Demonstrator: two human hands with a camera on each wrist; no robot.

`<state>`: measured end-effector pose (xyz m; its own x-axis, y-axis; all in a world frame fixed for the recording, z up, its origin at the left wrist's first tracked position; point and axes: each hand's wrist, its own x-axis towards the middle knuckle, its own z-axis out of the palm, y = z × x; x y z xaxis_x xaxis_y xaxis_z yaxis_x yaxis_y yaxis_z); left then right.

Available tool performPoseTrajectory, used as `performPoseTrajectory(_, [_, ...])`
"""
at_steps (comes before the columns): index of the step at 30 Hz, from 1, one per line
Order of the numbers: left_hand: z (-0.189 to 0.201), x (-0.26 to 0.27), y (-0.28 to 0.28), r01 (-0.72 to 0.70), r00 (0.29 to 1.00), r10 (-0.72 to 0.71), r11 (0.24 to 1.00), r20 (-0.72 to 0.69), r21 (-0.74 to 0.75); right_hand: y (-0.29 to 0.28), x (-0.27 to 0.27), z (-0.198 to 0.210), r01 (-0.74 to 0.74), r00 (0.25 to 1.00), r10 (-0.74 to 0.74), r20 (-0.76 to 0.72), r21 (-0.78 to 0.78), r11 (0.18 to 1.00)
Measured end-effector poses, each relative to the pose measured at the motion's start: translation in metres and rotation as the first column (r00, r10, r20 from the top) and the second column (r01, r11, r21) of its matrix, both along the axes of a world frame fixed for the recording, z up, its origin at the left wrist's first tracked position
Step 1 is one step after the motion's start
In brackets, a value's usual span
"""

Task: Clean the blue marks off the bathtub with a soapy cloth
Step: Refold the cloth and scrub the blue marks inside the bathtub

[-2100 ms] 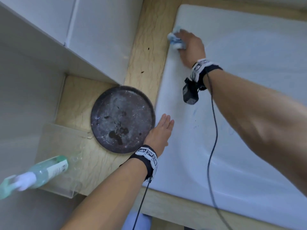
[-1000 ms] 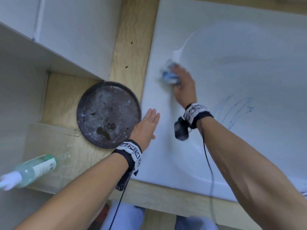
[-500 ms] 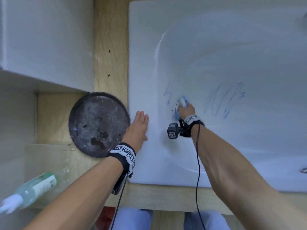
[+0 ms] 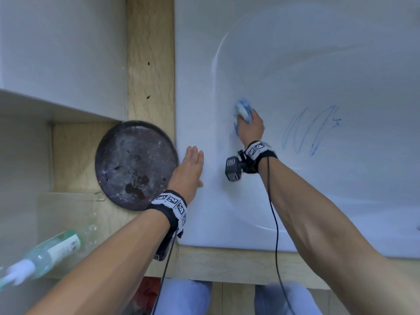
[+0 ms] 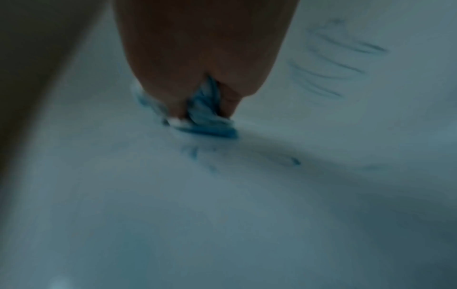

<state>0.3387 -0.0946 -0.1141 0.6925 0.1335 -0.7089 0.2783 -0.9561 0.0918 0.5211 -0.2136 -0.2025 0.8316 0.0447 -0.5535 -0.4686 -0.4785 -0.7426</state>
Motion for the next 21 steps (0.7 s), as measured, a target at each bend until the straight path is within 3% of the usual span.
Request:
performPoseTrajectory(2, [0.001,0.001,0.0,-0.003,1.0,0.003,1.0,-0.014,-0.001,-0.008,0.003,-0.006,0.048,0.989,-0.064,-0.132,-0.123,0.991])
performPoseTrajectory(3, [0.001,0.003,0.0,0.001,1.0,-0.001,1.0,-0.024,0.001,-0.005,-0.001,-0.003,0.055,0.991,-0.069,-0.118,-0.114,0.992])
performPoseTrajectory(6, [0.001,0.003,0.002,-0.007,1.0,0.006,1.0,-0.028,-0.025,0.007,-0.04,0.018,0.081,0.996,-0.083,0.04,0.045,0.996])
performPoseTrajectory(8, [0.002,0.004,0.002,-0.024,0.999,0.023,0.999,-0.032,-0.03,0.008,-0.07,0.032,0.047,0.995,-0.059,0.076,0.15,0.988])
performPoseTrajectory(10, [0.003,0.005,0.0,-0.034,0.998,0.033,0.999,-0.047,-0.034,0.004,-0.084,0.032,0.049,0.996,-0.06,0.068,0.153,0.987])
performPoseTrajectory(13, [0.007,0.004,-0.001,-0.047,0.999,0.046,0.998,-0.028,-0.037,-0.004,-0.066,0.017,0.164,0.985,-0.164,-0.051,-0.007,0.986])
performPoseTrajectory(16, [0.01,0.005,-0.002,-0.074,0.997,0.073,0.995,-0.015,-0.062,-0.02,-0.045,0.003,0.274,0.909,-0.289,-0.299,-0.091,0.957])
performPoseTrajectory(21, [0.027,0.006,-0.001,-0.177,0.981,0.185,0.979,0.064,-0.104,-0.039,-0.041,0.001,0.143,0.905,-0.153,-0.397,-0.055,0.988])
